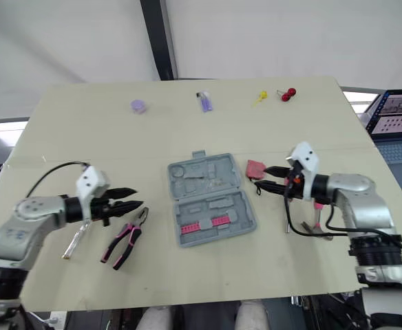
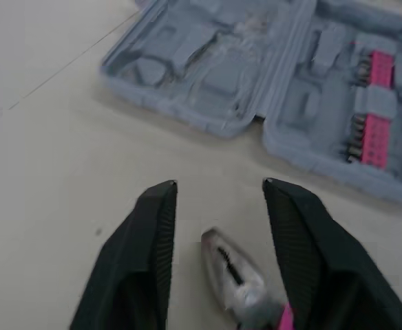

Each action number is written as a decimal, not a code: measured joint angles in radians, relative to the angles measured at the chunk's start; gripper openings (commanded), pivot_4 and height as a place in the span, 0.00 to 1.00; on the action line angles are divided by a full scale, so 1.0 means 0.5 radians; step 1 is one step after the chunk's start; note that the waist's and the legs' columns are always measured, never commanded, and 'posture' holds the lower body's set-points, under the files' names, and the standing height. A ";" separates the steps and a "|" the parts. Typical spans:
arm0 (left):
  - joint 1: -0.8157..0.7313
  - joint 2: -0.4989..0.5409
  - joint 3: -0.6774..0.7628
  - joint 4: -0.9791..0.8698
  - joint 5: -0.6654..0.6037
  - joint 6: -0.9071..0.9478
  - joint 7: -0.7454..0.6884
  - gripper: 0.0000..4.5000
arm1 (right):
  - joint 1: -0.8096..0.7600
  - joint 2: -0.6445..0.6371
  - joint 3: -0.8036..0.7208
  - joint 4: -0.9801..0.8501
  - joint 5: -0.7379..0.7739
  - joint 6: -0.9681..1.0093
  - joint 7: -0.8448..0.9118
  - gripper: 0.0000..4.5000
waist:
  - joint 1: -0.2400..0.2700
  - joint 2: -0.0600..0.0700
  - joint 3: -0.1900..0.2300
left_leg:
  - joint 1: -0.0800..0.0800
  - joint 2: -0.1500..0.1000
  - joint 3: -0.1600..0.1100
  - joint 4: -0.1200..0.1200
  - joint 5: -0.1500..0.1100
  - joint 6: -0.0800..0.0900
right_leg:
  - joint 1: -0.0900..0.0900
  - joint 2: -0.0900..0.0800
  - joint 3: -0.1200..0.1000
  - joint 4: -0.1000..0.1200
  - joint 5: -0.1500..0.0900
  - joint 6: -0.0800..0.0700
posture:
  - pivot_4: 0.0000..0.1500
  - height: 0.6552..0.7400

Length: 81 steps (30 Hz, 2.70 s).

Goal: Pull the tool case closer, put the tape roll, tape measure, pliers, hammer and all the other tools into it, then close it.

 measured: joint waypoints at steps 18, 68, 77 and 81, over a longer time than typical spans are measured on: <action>-0.298 -0.305 -0.390 0.551 0.436 -0.229 0.086 0.00 | -0.227 0.216 0.406 0.589 -0.600 -0.450 -0.154 0.01 | 0.001 -0.001 -0.001 | 0.000 0.000 0.000 0.003 0.000 0.000 | 0.000 0.000 -0.001 0.000 0.000 0.000 | 1.00 1.00; 0.254 0.006 -0.547 -0.445 0.474 0.314 -0.215 0.00 | 0.811 -0.041 0.373 -0.905 -0.342 0.455 -0.044 0.01 | 0.021 -0.001 -0.002 | 0.000 0.000 -0.001 -0.001 -0.002 0.003 | 0.001 0.000 0.001 0.001 0.000 0.000 | 1.00 1.00; 0.318 0.024 -0.570 -0.531 0.474 0.357 -0.212 0.00 | 0.910 -0.084 0.379 -1.006 -0.336 0.498 -0.076 0.01 | 0.058 -0.002 -0.003 | 0.001 0.000 0.000 0.000 -0.002 0.004 | 0.001 0.000 0.002 0.000 0.000 0.000 | 1.00 1.00; 0.326 0.031 -0.582 -0.548 0.474 0.362 -0.213 0.00 | 0.932 -0.111 0.395 -1.033 -0.331 0.510 -0.076 0.01 | 0.060 -0.002 -0.003 | 0.001 0.000 0.000 0.001 -0.003 0.004 | 0.001 0.000 0.002 0.000 0.000 0.000 | 1.00 1.00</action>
